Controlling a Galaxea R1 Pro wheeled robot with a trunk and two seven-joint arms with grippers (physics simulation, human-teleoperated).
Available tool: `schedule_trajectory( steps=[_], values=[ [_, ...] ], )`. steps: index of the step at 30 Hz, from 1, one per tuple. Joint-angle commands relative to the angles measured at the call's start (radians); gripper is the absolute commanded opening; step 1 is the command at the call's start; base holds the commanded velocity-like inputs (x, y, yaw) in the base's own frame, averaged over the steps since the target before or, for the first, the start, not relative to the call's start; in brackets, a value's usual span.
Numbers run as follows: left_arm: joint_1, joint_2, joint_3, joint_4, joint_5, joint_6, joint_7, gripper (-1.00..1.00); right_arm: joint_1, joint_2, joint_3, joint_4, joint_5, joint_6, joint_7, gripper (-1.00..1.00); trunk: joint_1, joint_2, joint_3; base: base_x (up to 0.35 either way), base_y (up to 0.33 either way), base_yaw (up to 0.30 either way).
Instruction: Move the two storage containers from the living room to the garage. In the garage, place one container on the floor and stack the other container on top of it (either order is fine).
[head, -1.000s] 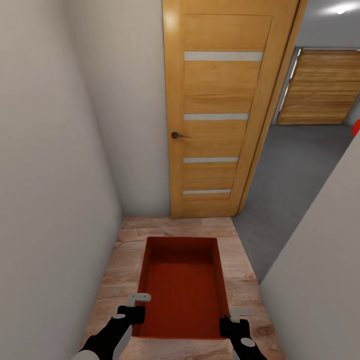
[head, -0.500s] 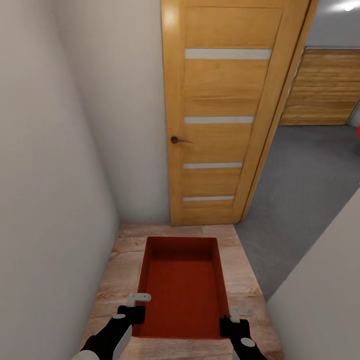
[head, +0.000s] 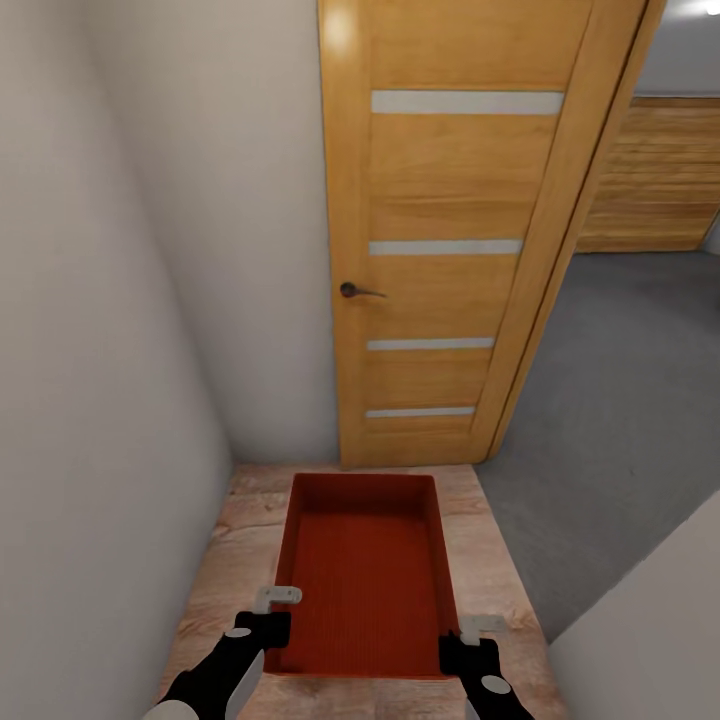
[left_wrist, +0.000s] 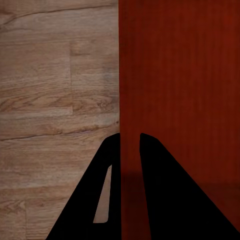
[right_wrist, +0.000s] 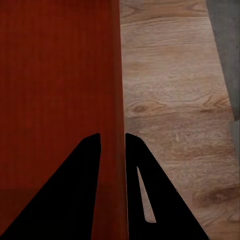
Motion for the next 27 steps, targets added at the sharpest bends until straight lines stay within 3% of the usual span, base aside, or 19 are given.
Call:
schedule_trajectory(
  steps=[1, 5, 27],
  values=[
    [-0.001, -0.009, -0.010, -0.005, -0.001, 0.006, -0.031, -1.00, 0.000, 0.002, -0.010, 0.004, 0.003, 0.014, -0.013, -1.00, 0.001, -0.001, -0.001, 0.217, 0.000, 0.000],
    [-0.001, -0.009, -0.010, -0.005, -0.001, 0.006, -0.031, -1.00, 0.000, 0.002, -0.011, 0.004, 0.003, 0.015, -0.015, -1.00, 0.001, -0.001, -0.001, 0.073, 0.000, -0.114],
    [-0.001, -0.010, -0.010, -0.005, -0.001, 0.006, -0.032, -1.00, 0.000, 0.002, -0.011, 0.004, 0.003, 0.015, -0.016, -1.00, 0.001, -0.001, -0.001, 0.001, 0.000, -0.276]
  ],
)
